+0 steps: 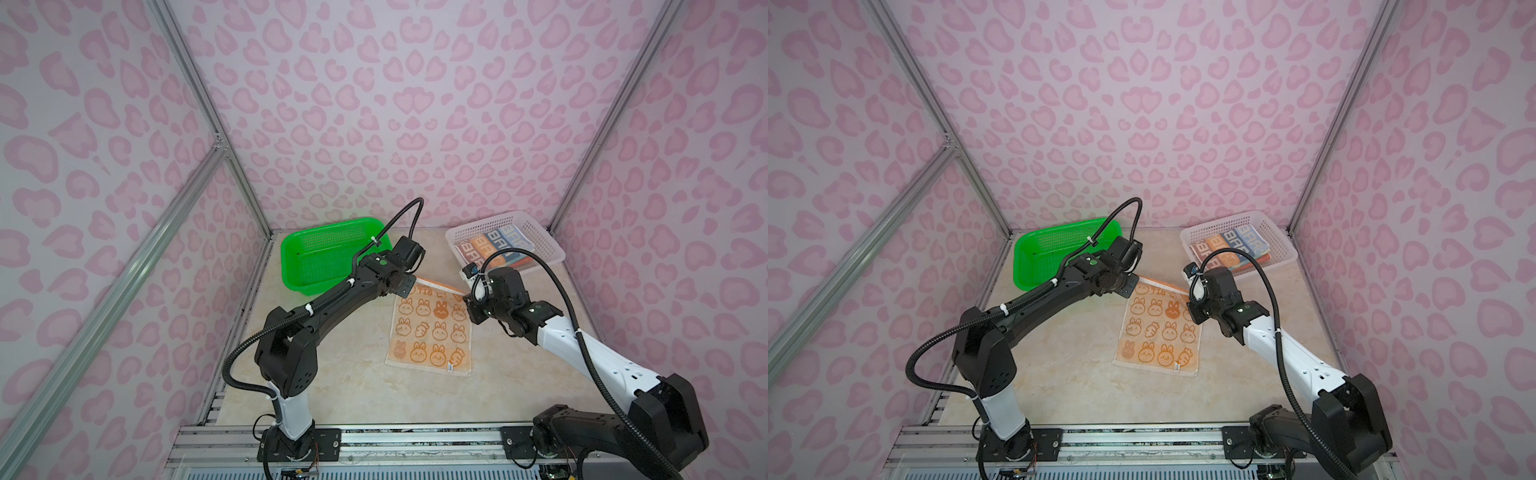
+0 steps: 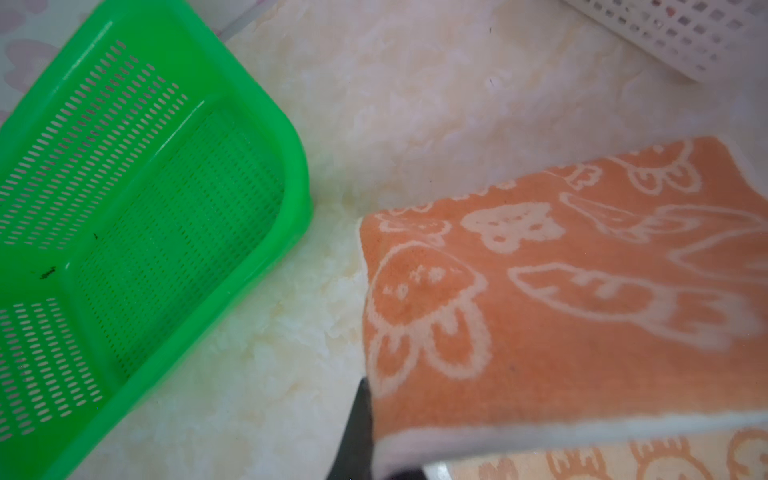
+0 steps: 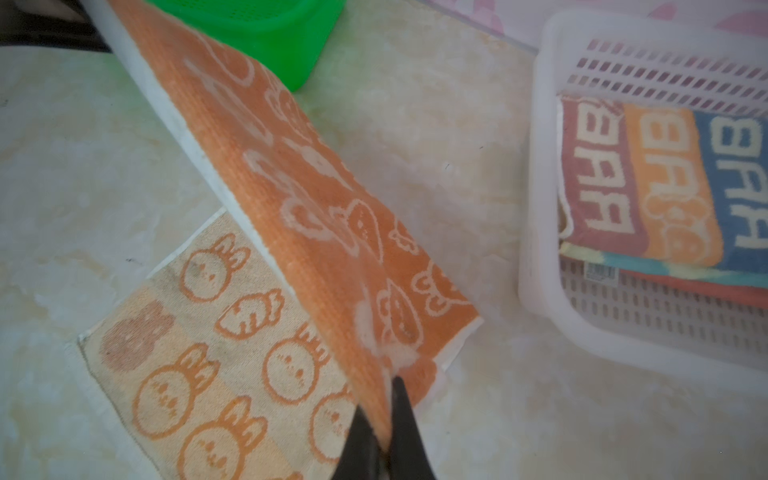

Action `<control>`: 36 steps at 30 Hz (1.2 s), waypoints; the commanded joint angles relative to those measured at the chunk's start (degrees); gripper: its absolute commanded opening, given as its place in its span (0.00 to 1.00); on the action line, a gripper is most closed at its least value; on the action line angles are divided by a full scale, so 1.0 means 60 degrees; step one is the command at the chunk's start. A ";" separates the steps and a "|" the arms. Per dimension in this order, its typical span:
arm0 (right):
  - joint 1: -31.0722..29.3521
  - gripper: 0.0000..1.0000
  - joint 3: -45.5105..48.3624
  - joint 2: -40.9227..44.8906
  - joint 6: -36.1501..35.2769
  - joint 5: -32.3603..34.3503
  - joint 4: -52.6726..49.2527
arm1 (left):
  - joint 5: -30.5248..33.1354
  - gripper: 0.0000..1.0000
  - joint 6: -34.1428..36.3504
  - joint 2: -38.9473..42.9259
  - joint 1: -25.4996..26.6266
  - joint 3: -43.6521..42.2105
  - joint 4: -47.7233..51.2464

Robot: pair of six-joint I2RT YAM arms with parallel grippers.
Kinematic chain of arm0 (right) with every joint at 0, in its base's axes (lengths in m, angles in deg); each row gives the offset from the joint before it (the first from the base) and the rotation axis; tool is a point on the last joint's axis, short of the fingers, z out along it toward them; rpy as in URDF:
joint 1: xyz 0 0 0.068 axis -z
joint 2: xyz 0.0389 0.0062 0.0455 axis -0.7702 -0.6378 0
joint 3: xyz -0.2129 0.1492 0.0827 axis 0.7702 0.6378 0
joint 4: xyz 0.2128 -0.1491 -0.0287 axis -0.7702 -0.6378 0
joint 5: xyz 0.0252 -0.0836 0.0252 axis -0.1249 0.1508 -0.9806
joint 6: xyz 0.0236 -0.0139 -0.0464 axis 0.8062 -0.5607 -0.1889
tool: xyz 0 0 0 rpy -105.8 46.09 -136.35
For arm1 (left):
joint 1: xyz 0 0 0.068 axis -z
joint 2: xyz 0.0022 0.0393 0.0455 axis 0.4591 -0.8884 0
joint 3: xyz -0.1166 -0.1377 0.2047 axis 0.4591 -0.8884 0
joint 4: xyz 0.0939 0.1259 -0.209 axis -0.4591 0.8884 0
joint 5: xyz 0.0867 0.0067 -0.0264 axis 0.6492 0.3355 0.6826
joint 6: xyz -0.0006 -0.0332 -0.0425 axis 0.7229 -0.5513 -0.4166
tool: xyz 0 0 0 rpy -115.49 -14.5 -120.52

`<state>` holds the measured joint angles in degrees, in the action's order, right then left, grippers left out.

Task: Fold and stack the towels
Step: 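Lay the towel flat on the table, drawing both grippers toward the robot, then release the towel and move both grippers to its near corners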

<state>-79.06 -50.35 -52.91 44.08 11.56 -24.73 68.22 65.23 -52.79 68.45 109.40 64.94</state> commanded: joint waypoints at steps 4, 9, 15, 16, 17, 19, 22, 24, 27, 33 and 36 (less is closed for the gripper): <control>-0.0515 0.00 0.0895 0.0667 0.1095 0.0595 -0.1489 | 0.0306 0.02 -0.0791 0.0704 0.0344 -0.1062 0.0559; -0.1031 0.00 0.1175 0.1300 0.1407 0.0885 -0.1795 | 0.0058 0.02 -0.1207 0.1077 0.0502 -0.2114 0.0686; -0.1431 0.00 0.1257 0.1688 0.2118 0.0969 -0.2401 | -0.0199 0.02 -0.1437 0.1350 0.0580 -0.2597 0.0883; -0.1554 0.00 0.1310 0.1736 0.2312 0.0981 -0.2464 | -0.0294 0.02 -0.1453 0.1389 0.0616 -0.2666 0.0873; -0.1652 0.00 0.1376 0.1784 0.2514 0.1026 -0.2468 | -0.0350 0.02 -0.1471 0.1430 0.0649 -0.2764 0.0829; -0.1862 0.00 0.1659 0.1861 0.2992 0.1043 -0.2324 | -0.0419 0.02 -0.1506 0.1514 0.0717 -0.3008 0.0695; -0.2134 0.00 0.2249 0.1990 0.3578 0.1168 -0.1856 | -0.0419 0.02 -0.1654 0.1560 0.0780 -0.3350 0.0553; -0.2270 0.00 0.2644 0.2122 0.3886 0.1250 -0.1552 | -0.0439 0.02 -0.1729 0.1586 0.0848 -0.3620 0.0421; -0.2470 0.00 0.3238 0.2371 0.4273 0.1379 -0.1232 | -0.0419 0.02 -0.1872 0.1625 0.0995 -0.3988 0.0230; -0.2888 0.00 0.4008 0.2844 0.4786 0.1578 -0.1212 | -0.0309 0.02 -0.2187 0.1572 0.1338 -0.4560 0.0106; -0.3061 0.00 0.4302 0.3119 0.5012 0.1571 -0.1218 | -0.0231 0.02 -0.2360 0.1535 0.1514 -0.4800 0.0057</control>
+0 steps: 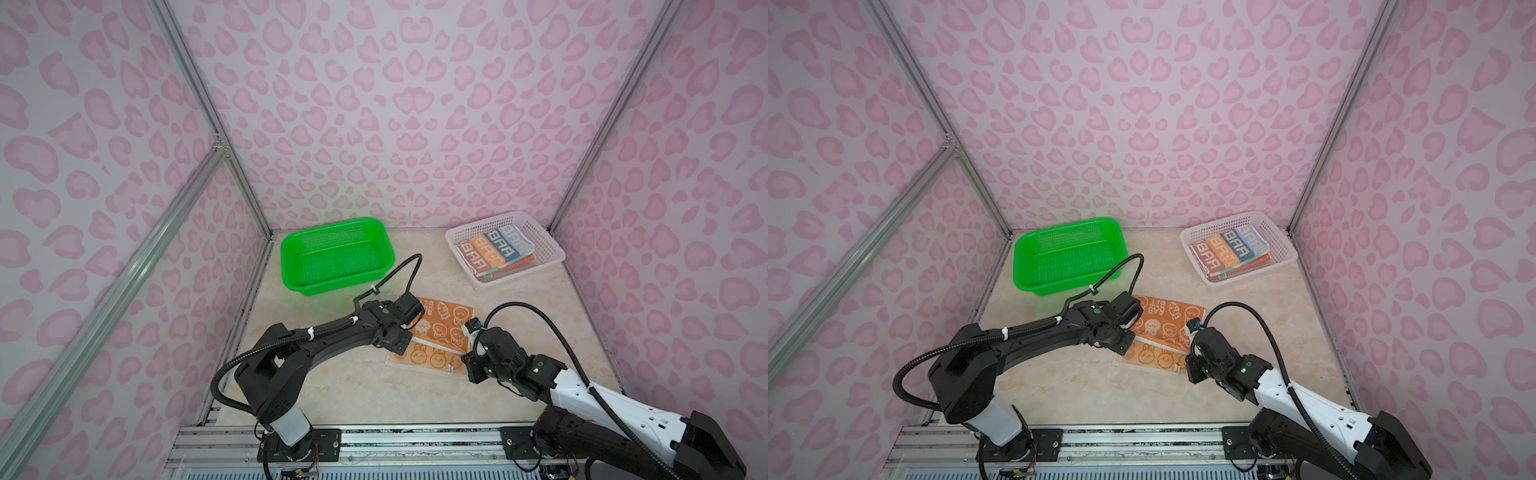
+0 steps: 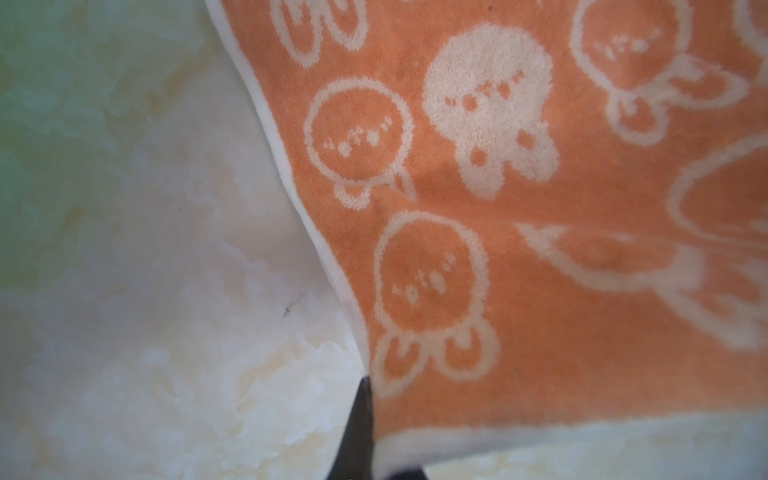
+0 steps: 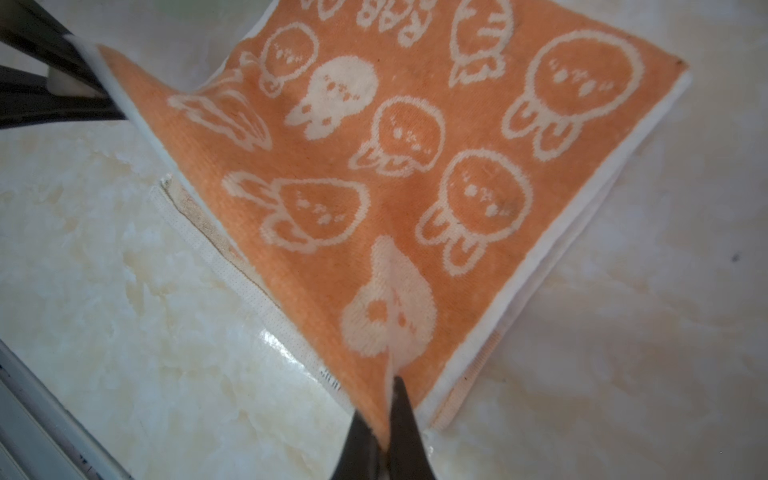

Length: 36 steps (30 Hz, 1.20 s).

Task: Fold and stack the towels
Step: 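Release the towel and move both grippers to its near corners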

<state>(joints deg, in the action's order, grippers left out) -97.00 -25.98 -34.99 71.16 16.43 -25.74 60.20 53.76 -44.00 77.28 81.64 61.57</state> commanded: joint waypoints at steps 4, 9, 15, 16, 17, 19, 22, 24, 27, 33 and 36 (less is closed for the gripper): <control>-0.0310 0.05 0.0589 0.0430 0.0859 0.0715 -0.0980 | 0.1123 0.06 -0.0658 -0.0107 0.0306 -0.0350 0.0623; -0.0791 0.11 0.0804 0.0555 0.1195 0.0781 -0.0866 | 0.1066 0.24 -0.0891 -0.0202 0.0726 -0.0474 0.0622; -0.1344 0.38 0.0536 0.0464 0.1234 0.0858 -0.1251 | 0.1172 0.43 -0.1177 0.0075 0.1064 -0.0610 0.0677; -0.1414 0.41 0.0456 0.0494 0.1194 0.0832 -0.1324 | 0.1247 0.45 -0.1243 0.0190 0.1064 -0.0648 0.0667; -0.1462 0.45 0.0393 0.0522 0.1144 0.0745 -0.1383 | 0.1315 0.46 -0.1267 0.0313 0.1064 -0.0664 0.0688; -0.1549 0.48 0.0242 0.0632 0.1087 0.0589 -0.1591 | 0.1583 0.50 -0.1303 0.0667 0.1051 -0.0697 0.0709; -0.1639 0.49 0.0012 0.0780 0.1039 0.0575 -0.1862 | 0.1960 0.56 -0.1248 0.1181 0.0938 -0.0658 0.0662; -0.1637 0.49 -0.0041 0.0879 0.1025 0.0720 -0.1921 | 0.1919 0.58 -0.1233 0.1420 0.0680 -0.0599 0.0541; -0.1635 0.49 -0.0037 0.0918 0.0962 0.0918 -0.1798 | 0.1328 0.59 -0.1161 0.1725 0.0367 -0.0596 0.0172; -0.1691 0.46 -0.0085 0.1088 0.0922 0.0421 -0.1924 | 0.0783 0.59 -0.1245 0.1788 0.0083 -0.0737 -0.0107; -0.1713 0.46 -0.0013 0.1357 0.1192 0.0934 -0.2325 | 0.0459 0.59 -0.1268 0.1685 0.0068 -0.0781 -0.0107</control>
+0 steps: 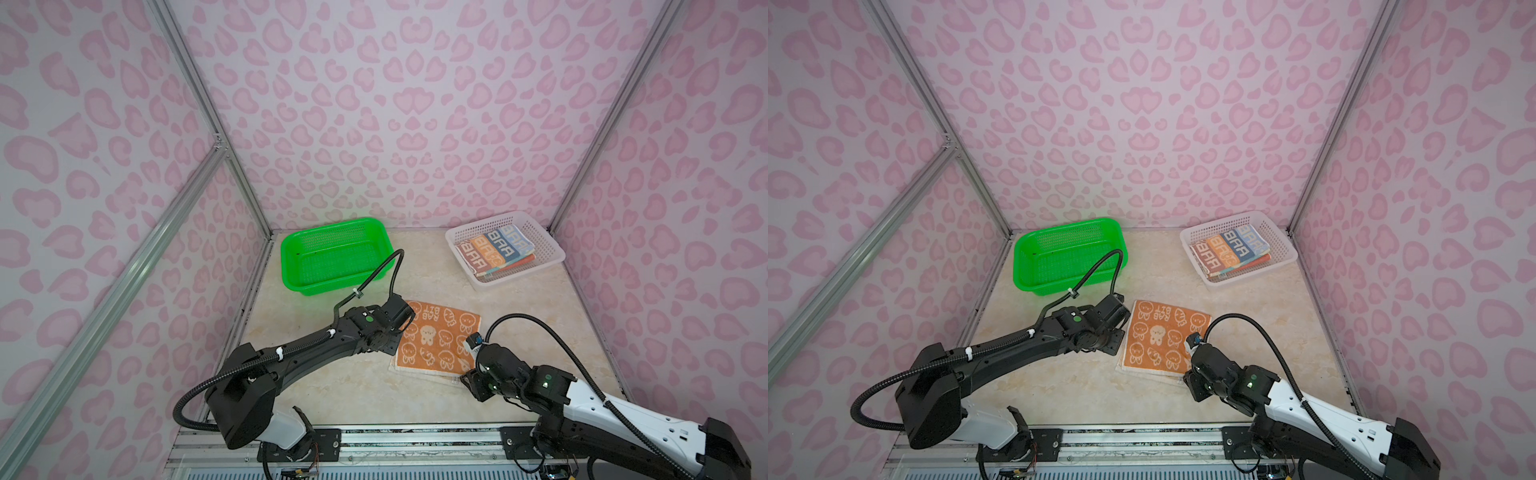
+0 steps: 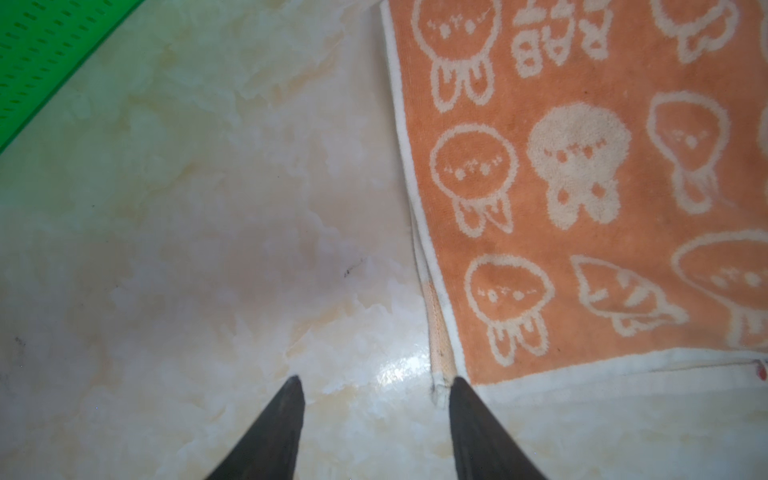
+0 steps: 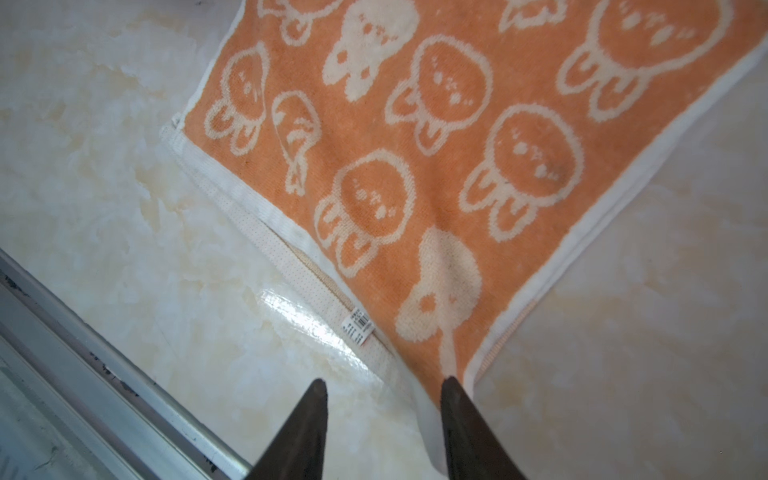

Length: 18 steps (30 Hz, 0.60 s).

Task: Fold and stack the towels
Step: 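Release the towel and move both grippers to its near corners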

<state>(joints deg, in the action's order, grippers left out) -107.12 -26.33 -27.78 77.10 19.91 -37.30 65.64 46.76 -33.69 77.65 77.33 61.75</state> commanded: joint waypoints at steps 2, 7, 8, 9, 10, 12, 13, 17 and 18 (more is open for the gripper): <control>-0.0023 0.45 0.0157 0.0367 0.0348 0.0623 -0.0411 | -0.0661 0.59 -0.0164 -0.0120 0.0006 -0.0121 -0.0130; -0.0018 0.44 0.0295 0.0342 0.0441 0.0916 -0.0026 | -0.1334 0.58 -0.0343 -0.0194 0.0006 -0.0290 -0.0211; -0.0021 0.44 0.0289 0.0217 0.0443 0.0905 0.0087 | -0.1505 0.58 -0.0429 -0.0211 0.0013 -0.0333 -0.0206; -0.0023 0.44 0.0279 0.0052 0.0454 0.0898 0.0190 | -0.1669 0.58 -0.0527 -0.0226 0.0024 -0.0386 -0.0226; -0.0025 0.44 0.0284 -0.0085 0.0455 0.0876 0.0327 | -0.1820 0.57 -0.0635 -0.0226 0.0032 -0.0455 -0.0249; -0.0032 0.44 0.0268 -0.0338 0.0441 0.0872 0.0544 | -0.2100 0.56 -0.0868 -0.0209 0.0050 -0.0610 -0.0376; -0.0023 0.44 0.0265 -0.0454 0.0429 0.0886 0.0662 | -0.2302 0.56 -0.0978 -0.0208 0.0081 -0.0680 -0.0480; -0.0033 0.44 0.0197 -0.0729 0.0351 0.0837 0.0990 | -0.2668 0.53 -0.1289 -0.0380 0.0243 -0.0804 -0.0637; -0.0020 0.44 0.0204 -0.0799 0.0337 0.0873 0.1044 | -0.2700 0.53 -0.1349 -0.0464 0.0266 -0.0804 -0.0675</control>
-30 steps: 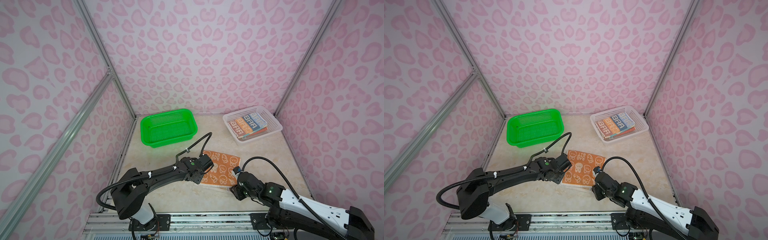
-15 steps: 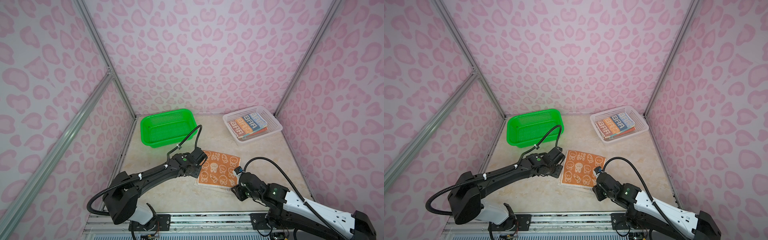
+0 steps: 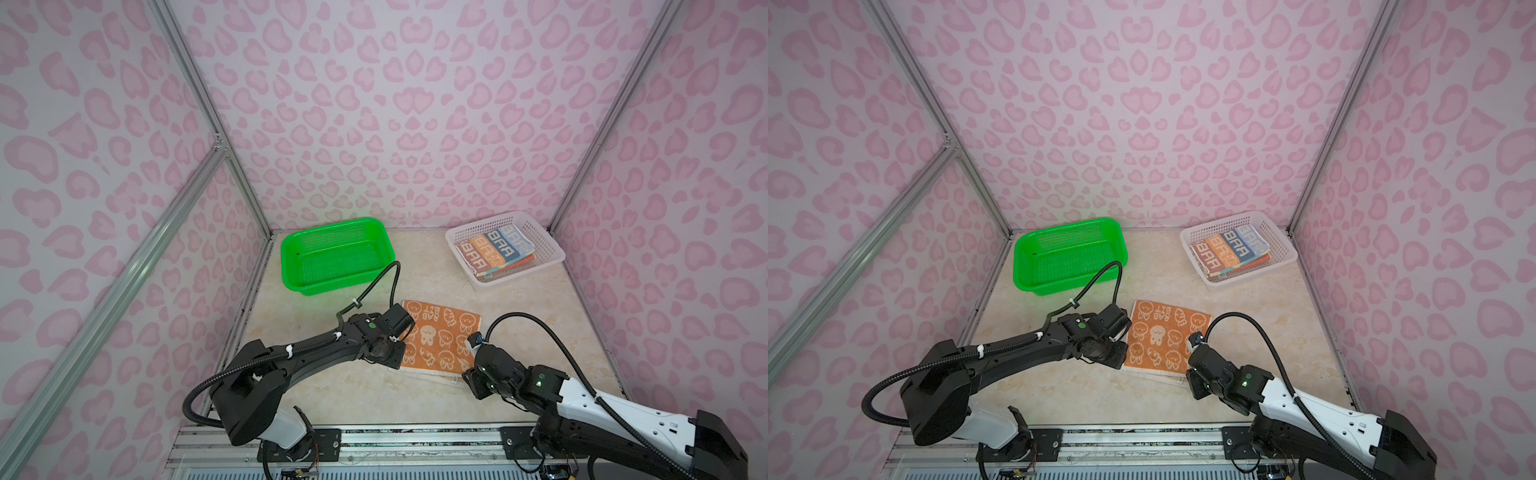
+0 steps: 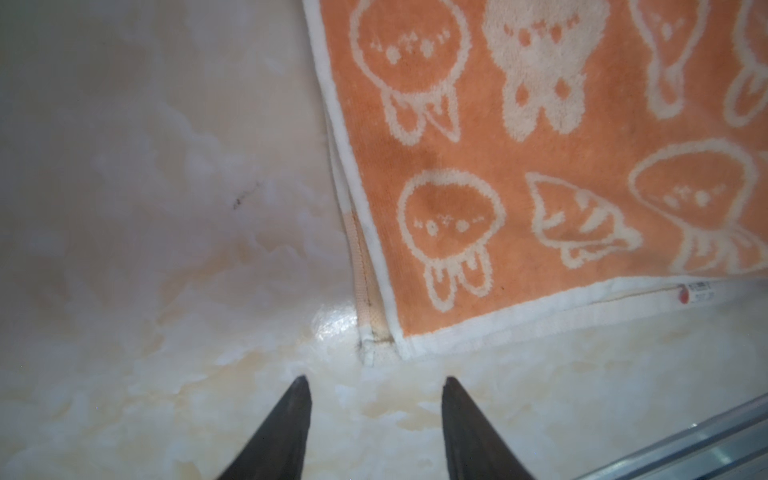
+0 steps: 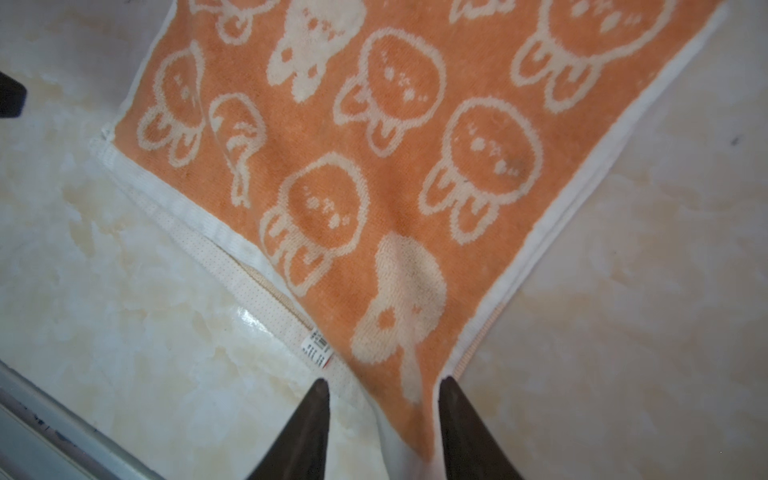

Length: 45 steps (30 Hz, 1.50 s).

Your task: Fold and stack the towels

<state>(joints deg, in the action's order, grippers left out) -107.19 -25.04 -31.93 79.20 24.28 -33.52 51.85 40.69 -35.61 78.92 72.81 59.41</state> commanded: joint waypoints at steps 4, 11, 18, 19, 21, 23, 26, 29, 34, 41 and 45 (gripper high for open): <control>-0.0022 0.44 0.0015 -0.0318 -0.0041 0.0215 0.0501 | -0.0503 0.50 -0.0538 -0.0607 0.0117 -0.0021 -0.0423; -0.0014 0.44 0.0153 -0.0321 -0.0034 0.0291 0.0665 | -0.0557 0.46 -0.0686 -0.1148 0.0120 0.0009 -0.0534; -0.0016 0.44 0.0254 -0.0487 -0.0011 0.0277 0.0819 | -0.0792 0.38 -0.0722 -0.1383 0.0131 0.0097 -0.0762; -0.0021 0.44 0.0265 -0.0530 -0.0003 0.0256 0.0858 | -0.0805 0.38 -0.0711 -0.1430 0.0132 0.0097 -0.0775; -0.0011 0.44 0.0260 -0.0603 -0.0002 0.0239 0.0905 | -0.0769 0.37 -0.0744 -0.1523 0.0131 0.0089 -0.0775; -0.0021 0.44 0.0263 -0.0661 -0.0013 0.0208 0.0961 | -0.0777 0.32 -0.0751 -0.1650 0.0127 0.0086 -0.0779; -0.0015 0.44 0.0267 -0.0723 -0.0010 0.0168 0.1029 | -0.0781 0.27 -0.0766 -0.1803 0.0123 0.0068 -0.0833; -0.0020 0.44 0.0280 -0.0774 0.0000 0.0167 0.1046 | -0.0796 0.18 -0.0781 -0.1902 0.0130 0.0068 -0.0861; -0.0016 0.44 0.0284 -0.0841 -0.0005 0.0200 0.1068 | -0.0812 0.02 -0.0784 -0.1773 0.0131 0.0133 -0.0845; -0.0008 0.44 0.0234 -0.1027 -0.0030 0.0208 0.1140 | -0.0699 0.02 -0.0589 -0.1318 0.0132 0.0629 -0.0361; -0.0009 0.44 0.0145 -0.1241 -0.0100 0.0224 0.1082 | -0.0366 0.02 -0.0333 -0.1027 0.0127 0.1010 0.0361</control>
<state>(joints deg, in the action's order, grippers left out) -107.19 -23.90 -38.86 79.16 25.26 -27.58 47.65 37.15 -43.09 79.73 77.60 57.77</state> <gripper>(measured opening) 0.444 0.064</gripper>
